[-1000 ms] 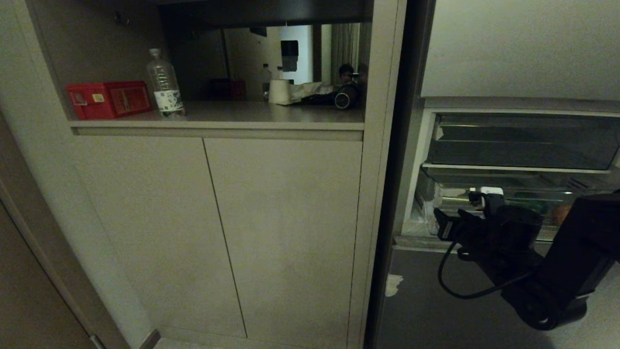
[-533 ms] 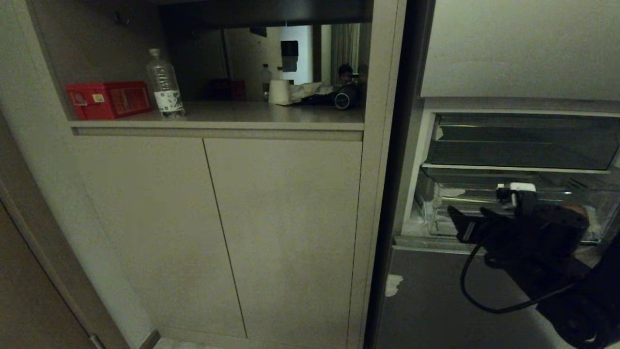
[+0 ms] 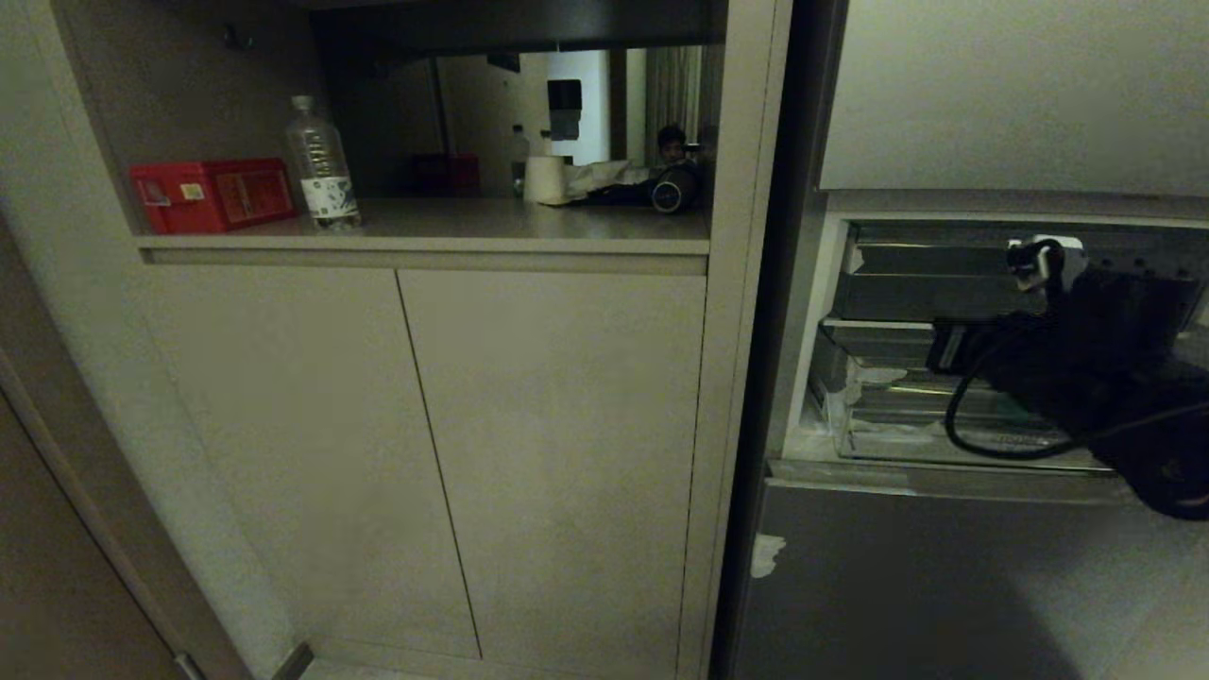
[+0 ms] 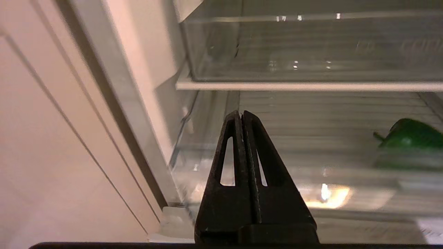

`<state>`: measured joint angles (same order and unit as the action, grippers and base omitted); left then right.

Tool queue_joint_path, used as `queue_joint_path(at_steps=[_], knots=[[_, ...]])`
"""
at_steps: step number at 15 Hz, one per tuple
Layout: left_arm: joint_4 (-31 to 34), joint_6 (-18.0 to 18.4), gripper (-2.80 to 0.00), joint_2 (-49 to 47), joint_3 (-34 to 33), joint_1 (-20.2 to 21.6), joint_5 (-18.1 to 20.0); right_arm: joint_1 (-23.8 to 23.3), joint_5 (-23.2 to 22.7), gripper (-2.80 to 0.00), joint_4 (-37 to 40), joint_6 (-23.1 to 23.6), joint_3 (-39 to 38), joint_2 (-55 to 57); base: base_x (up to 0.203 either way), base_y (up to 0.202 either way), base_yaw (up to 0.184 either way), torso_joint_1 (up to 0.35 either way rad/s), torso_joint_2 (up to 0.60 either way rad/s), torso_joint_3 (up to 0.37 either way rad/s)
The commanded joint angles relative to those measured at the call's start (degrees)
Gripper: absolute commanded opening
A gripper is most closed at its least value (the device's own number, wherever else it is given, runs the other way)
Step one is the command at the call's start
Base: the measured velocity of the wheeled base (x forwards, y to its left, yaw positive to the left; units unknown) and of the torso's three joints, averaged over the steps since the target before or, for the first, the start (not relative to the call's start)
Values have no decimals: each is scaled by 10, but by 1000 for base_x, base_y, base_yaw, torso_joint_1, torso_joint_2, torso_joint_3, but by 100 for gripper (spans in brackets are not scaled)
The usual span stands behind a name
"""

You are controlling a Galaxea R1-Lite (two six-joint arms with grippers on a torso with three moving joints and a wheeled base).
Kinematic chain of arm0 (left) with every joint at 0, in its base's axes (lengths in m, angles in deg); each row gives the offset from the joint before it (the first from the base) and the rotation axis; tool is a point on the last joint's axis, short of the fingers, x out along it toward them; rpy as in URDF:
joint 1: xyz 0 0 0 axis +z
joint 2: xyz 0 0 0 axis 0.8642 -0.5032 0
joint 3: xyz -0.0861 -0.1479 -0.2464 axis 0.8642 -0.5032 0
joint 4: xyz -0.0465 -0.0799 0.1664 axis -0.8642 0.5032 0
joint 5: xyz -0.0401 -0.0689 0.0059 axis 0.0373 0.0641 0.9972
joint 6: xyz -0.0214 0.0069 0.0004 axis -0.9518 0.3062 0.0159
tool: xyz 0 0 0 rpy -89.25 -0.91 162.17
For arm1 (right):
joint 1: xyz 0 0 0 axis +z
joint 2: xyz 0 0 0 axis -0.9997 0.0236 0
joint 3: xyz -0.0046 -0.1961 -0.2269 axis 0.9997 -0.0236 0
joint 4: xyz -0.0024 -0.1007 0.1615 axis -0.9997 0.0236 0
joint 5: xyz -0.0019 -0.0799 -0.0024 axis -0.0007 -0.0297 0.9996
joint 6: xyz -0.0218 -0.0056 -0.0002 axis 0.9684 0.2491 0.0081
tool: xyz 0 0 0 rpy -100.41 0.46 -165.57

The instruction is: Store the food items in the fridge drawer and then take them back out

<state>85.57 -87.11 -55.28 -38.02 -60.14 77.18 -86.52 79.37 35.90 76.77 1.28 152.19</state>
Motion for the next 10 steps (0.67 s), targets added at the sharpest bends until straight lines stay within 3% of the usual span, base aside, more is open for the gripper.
queue_joint_path(at_steps=[1,4,10], knots=[[0,0,-280,0,0,0,0,-23,-22,-280,121,0,93,14,0,0,0,0,0,0],[0,0,-280,0,0,0,0,-54,-36,-280,218,17,190,79,0,0,0,0,0,0],[0,0,-280,0,0,0,0,-80,-49,-280,294,31,308,181,0,0,0,0,0,0]])
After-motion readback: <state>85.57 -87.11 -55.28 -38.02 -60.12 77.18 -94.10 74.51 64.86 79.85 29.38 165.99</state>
